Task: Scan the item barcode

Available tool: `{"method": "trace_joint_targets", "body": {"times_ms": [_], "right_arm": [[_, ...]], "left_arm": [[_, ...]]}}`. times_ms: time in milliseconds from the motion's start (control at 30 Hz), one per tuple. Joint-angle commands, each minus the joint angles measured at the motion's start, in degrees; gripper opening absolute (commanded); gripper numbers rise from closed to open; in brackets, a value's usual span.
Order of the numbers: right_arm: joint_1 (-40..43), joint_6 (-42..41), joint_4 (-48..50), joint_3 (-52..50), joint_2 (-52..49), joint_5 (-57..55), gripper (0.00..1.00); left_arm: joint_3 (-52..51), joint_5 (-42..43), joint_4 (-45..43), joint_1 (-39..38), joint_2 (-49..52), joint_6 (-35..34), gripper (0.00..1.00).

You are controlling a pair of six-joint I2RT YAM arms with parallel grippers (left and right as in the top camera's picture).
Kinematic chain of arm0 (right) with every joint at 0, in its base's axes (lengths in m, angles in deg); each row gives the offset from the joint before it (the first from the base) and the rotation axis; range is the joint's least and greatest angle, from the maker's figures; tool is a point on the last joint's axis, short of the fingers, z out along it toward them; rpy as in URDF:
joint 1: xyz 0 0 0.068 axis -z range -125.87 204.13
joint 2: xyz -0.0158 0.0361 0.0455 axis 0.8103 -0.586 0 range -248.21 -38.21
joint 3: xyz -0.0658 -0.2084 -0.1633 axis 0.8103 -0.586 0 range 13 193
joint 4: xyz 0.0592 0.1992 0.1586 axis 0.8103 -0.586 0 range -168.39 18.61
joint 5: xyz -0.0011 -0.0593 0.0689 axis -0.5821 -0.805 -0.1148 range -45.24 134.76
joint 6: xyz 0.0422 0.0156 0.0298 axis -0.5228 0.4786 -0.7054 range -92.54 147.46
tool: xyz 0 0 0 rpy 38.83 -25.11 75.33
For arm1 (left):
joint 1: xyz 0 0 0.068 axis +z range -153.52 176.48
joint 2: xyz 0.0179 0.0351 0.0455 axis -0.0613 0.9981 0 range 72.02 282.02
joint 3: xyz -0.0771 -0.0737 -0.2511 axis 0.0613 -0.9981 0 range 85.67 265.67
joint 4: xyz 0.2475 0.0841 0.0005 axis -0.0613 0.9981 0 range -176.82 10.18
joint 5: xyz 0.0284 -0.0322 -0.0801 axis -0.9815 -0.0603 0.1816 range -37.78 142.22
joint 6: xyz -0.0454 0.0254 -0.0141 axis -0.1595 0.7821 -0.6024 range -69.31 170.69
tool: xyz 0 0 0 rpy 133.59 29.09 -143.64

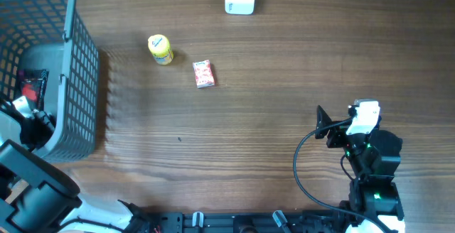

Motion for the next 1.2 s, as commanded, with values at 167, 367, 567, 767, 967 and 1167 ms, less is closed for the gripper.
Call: {"method": "trace_joint_targets", "body": {"times_ms": [167,367,567,767,967,1167], "right_arm": [[0.2,0.3,0.2,1.2,0.0,-0.8,1.0],[0.2,0.3,0.2,1.2,0.0,-0.8,1.0],[0.2,0.3,0.2,1.2,0.0,-0.8,1.0],[0.2,0.3,0.2,1.2,0.0,-0.8,1.0],[0.2,0.3,0.3,1.2,0.0,-0.8,1.0],[0.2,0.3,0.3,1.2,0.0,-0.8,1.0]], "left_arm": [[4.3,3.7,-0.4,-1.9,-1.2,-2.8,0.72],[8.0,3.7,-0.2,-5.5,-1.6,-2.8,0.72],[11.0,3.7,-0.2,-8.9,-1.6,-2.8,0.72],[13.6,3.7,-0.2,-11.4,-1.6,-2.8,0.73],[16.9,3.7,-0.2,-12.5,-2.4,-3.0,0.77],[19.9,3.7,-0.2,-13.1,-4.9,-4.0,0.72]]}}
